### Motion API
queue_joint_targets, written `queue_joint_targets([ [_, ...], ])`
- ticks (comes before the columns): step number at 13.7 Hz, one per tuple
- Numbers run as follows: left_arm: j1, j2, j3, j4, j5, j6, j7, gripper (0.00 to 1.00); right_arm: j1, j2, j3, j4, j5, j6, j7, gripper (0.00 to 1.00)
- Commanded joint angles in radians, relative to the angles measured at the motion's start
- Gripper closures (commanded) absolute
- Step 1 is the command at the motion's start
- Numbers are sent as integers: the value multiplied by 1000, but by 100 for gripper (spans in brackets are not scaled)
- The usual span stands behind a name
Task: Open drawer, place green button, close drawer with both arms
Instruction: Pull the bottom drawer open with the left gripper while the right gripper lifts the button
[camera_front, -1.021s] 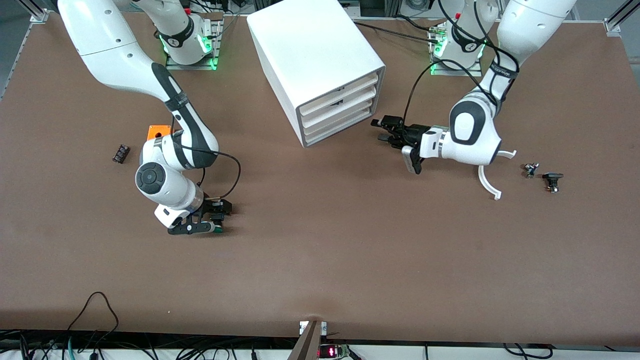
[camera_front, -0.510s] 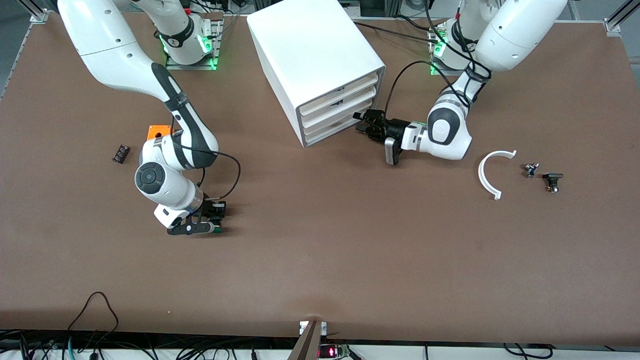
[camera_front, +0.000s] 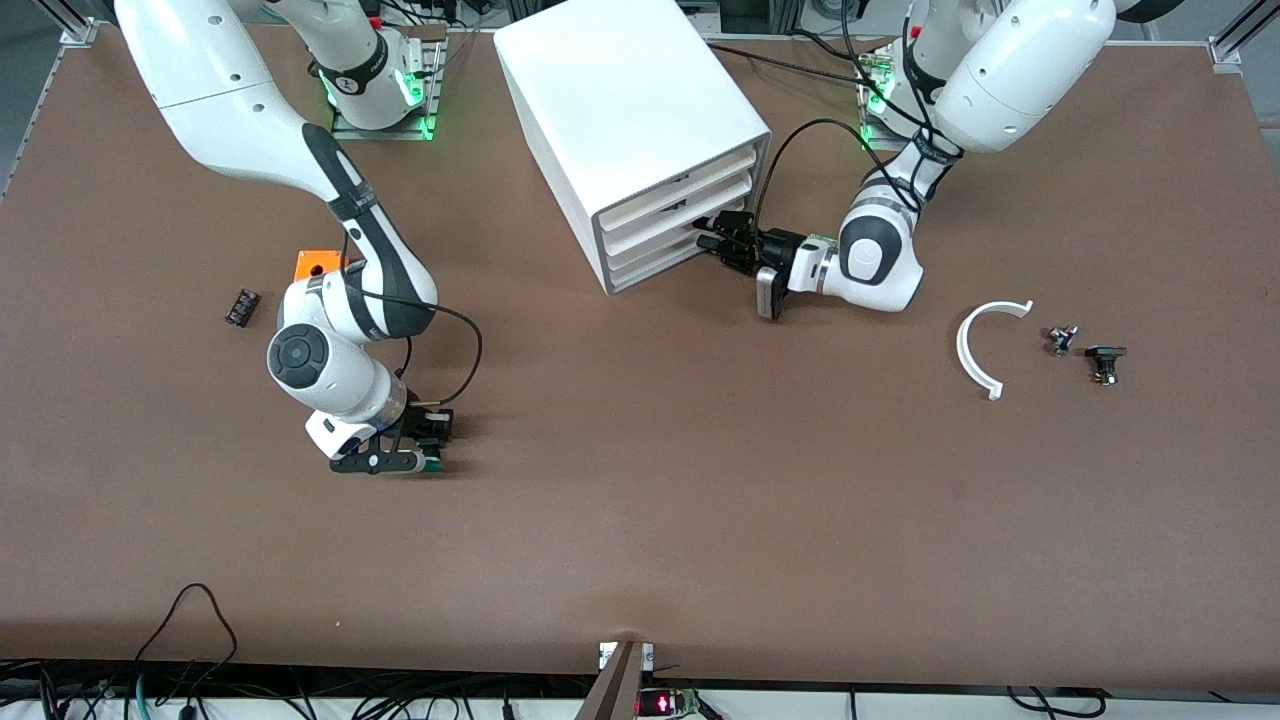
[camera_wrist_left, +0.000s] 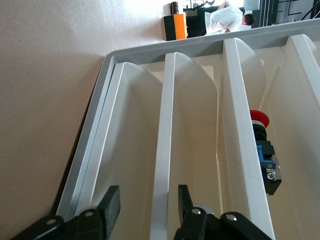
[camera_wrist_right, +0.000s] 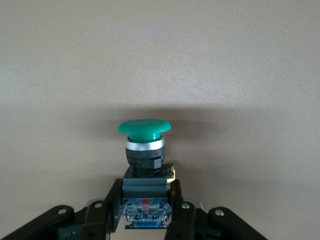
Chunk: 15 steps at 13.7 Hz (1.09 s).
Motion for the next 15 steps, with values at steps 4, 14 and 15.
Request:
queue_joint_targets([
  [4, 7, -8, -10, -34, -34, -5, 25, 100, 7, -23, 1, 171, 2, -268, 83, 100],
  [14, 73, -12, 38, 69, 69, -51, -142, 100, 113, -19, 6, 408, 0, -589, 471, 100],
  [15, 76, -14, 53, 95, 116, -52, -184, 100, 126, -20, 6, 414, 2, -591, 514, 100],
])
